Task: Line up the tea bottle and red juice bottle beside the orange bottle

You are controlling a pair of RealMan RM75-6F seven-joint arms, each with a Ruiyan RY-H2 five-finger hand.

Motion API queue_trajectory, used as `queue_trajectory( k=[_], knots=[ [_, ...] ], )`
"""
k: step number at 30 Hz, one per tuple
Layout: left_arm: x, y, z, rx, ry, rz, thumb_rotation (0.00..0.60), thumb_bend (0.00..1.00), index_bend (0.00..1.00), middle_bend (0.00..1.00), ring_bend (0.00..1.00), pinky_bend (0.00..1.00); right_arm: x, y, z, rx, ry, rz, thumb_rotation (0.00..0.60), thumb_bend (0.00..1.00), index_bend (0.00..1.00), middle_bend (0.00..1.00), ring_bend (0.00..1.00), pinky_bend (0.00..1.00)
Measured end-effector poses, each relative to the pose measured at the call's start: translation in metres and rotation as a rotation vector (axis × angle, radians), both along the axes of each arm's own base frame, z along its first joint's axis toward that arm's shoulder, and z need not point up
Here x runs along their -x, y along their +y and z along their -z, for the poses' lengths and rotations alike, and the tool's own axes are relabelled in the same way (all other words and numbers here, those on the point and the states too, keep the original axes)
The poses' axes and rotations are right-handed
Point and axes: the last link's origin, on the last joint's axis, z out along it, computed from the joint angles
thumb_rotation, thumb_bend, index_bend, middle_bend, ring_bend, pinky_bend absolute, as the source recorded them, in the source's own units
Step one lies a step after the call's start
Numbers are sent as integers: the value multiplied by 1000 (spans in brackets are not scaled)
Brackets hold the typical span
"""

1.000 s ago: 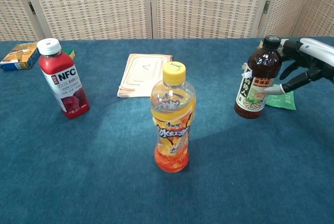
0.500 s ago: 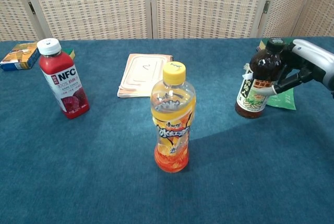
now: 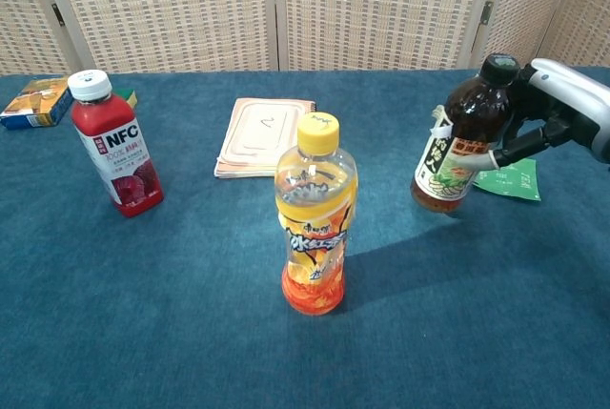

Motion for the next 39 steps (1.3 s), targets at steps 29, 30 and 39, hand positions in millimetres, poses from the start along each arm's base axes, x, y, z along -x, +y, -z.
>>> queue_trajectory(
  k=[29, 30, 39],
  knots=[
    [9, 4, -9, -33, 19, -41, 600, 345, 429, 421, 305, 502, -27, 55, 11, -261, 20, -124, 600, 145, 574, 641, 574, 601],
    [9, 4, -8, -33, 20, -41, 600, 345, 429, 421, 305, 502, -27, 56, 11, -263, 25, -126, 600, 145, 574, 641, 574, 601],
    [9, 4, -7, -26, 25, -41, 600, 345, 430, 421, 304, 503, -25, 59, 8, -261, 78, -140, 600, 145, 574, 641, 575, 602]
  ],
)
